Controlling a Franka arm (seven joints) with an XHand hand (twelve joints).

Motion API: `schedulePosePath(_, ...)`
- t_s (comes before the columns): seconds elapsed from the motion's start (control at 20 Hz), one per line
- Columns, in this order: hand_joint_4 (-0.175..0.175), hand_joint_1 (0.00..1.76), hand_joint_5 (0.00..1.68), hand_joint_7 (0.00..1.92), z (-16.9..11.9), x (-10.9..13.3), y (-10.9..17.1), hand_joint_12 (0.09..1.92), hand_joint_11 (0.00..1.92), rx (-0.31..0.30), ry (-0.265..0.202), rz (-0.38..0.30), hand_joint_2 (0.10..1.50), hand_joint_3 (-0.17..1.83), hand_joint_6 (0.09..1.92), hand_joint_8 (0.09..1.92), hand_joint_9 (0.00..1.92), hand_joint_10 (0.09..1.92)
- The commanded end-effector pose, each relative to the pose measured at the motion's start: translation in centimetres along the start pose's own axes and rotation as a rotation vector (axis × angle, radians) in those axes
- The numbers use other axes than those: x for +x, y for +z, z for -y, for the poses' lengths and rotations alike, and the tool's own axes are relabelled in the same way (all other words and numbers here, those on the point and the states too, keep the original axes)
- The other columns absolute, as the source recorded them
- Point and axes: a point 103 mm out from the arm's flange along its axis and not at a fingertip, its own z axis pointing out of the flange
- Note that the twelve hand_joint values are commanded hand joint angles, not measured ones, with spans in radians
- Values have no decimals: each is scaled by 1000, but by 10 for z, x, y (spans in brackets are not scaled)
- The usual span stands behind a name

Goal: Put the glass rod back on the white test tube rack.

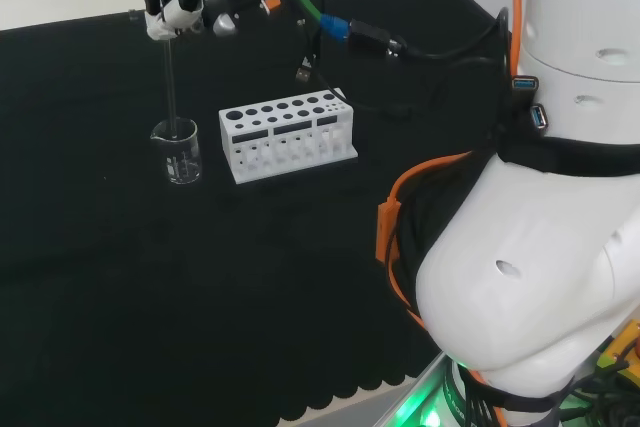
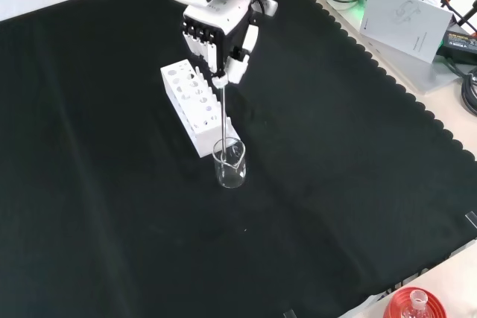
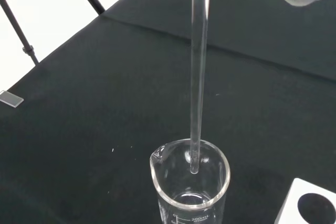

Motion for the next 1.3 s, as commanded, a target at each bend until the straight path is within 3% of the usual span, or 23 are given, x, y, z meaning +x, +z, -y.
schedulePosePath(0.05, -175, 1331, 1348, 1619, 12, 0, -17, 408, 1618, -20, 25, 3, 1026, -175, 234, 87, 1659, 355)
schedulePosePath(0.7, -175, 1331, 1347, 1622, 46, 0, -61, 408, 1618, -93, 89, 22, 1026, -175, 237, 87, 1658, 358)
schedulePosePath(1.3, -175, 1331, 1346, 1624, 74, -59, -76, 408, 1618, -114, 158, 23, 1026, -175, 239, 87, 1658, 360)
